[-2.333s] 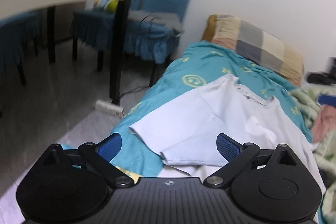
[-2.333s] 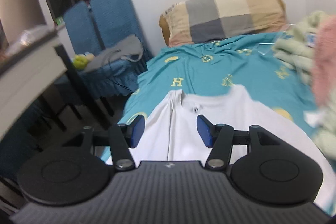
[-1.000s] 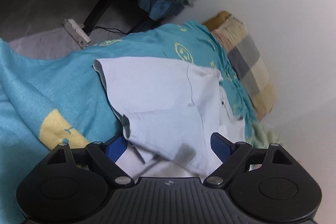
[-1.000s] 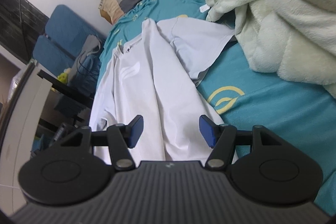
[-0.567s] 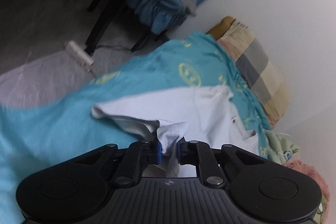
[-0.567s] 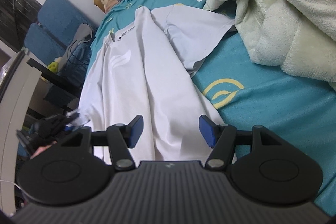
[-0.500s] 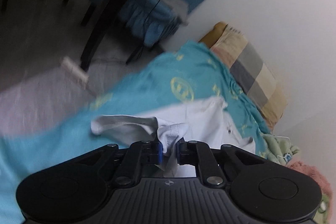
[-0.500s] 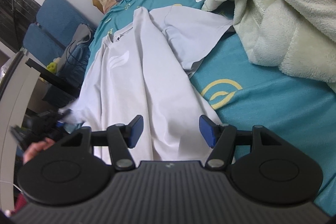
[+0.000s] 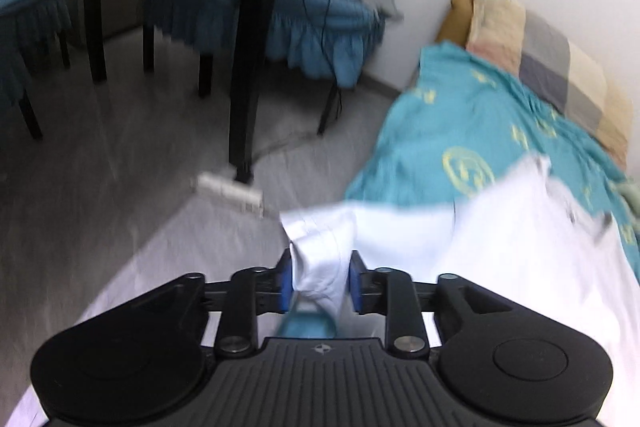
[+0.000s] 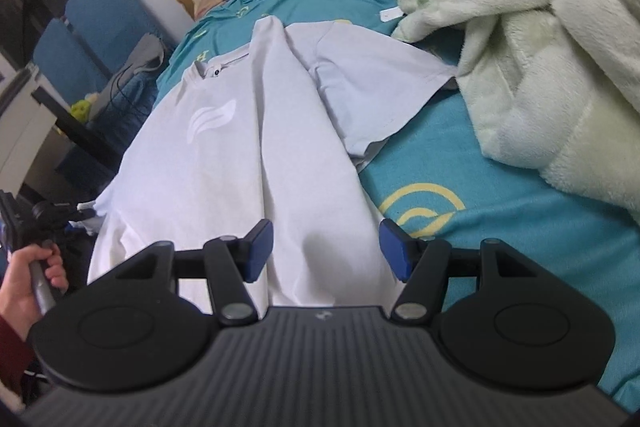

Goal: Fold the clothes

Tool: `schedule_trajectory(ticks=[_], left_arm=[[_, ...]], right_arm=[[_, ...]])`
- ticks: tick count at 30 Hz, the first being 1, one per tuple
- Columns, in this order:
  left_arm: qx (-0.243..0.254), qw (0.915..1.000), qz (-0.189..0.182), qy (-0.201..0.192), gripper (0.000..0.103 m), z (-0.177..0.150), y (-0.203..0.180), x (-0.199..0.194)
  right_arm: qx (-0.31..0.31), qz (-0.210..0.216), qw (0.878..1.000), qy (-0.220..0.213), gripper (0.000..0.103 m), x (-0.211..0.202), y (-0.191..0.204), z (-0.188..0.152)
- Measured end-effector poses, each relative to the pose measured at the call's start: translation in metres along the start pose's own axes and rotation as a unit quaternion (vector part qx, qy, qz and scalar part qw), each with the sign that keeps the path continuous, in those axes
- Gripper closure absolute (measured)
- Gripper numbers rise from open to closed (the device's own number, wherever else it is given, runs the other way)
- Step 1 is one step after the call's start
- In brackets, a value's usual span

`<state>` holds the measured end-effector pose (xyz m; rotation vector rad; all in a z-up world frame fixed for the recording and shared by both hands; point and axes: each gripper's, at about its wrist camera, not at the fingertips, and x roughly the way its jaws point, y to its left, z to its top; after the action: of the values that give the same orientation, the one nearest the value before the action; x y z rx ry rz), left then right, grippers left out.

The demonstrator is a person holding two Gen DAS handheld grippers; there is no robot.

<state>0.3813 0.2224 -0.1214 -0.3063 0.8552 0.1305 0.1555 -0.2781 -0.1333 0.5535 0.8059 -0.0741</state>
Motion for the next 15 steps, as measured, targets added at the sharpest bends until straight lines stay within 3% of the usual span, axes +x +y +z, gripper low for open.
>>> schedule_trajectory(ticks=[2, 4, 7, 11, 14, 15], left_arm=[[0.027, 0.9993, -0.018, 0.016, 0.067, -0.015, 0.009, -0.022], [0.065, 0.9970, -0.028, 0.032, 0.051, -0.033, 0.008, -0.056], [0.120, 0.9883, -0.042, 0.085, 0.048, -0.065, -0.001, -0.107], [0.175, 0.9669, -0.070, 0.171, 0.042, -0.119, -0.022, -0.164], [0.228, 0.9422, -0.071, 0.235, 0.039, -0.163, -0.040, -0.182], [0.238, 0.9385, -0.061, 0.243, 0.040, -0.171, -0.044, -0.181]], right_arm=[[-0.003, 0.004, 1.000, 0.000, 0.041, -0.001, 0.001, 0.000], [-0.006, 0.007, 1.000, -0.002, 0.041, -0.004, 0.003, 0.000], [-0.012, 0.005, 1.000, -0.009, 0.041, -0.012, 0.005, -0.001], [-0.011, 0.005, 1.000, -0.019, 0.041, -0.028, 0.003, -0.004], [-0.009, 0.001, 1.000, -0.025, 0.041, -0.038, 0.001, -0.007], [-0.008, 0.000, 1.000, -0.026, 0.041, -0.041, 0.000, -0.008]])
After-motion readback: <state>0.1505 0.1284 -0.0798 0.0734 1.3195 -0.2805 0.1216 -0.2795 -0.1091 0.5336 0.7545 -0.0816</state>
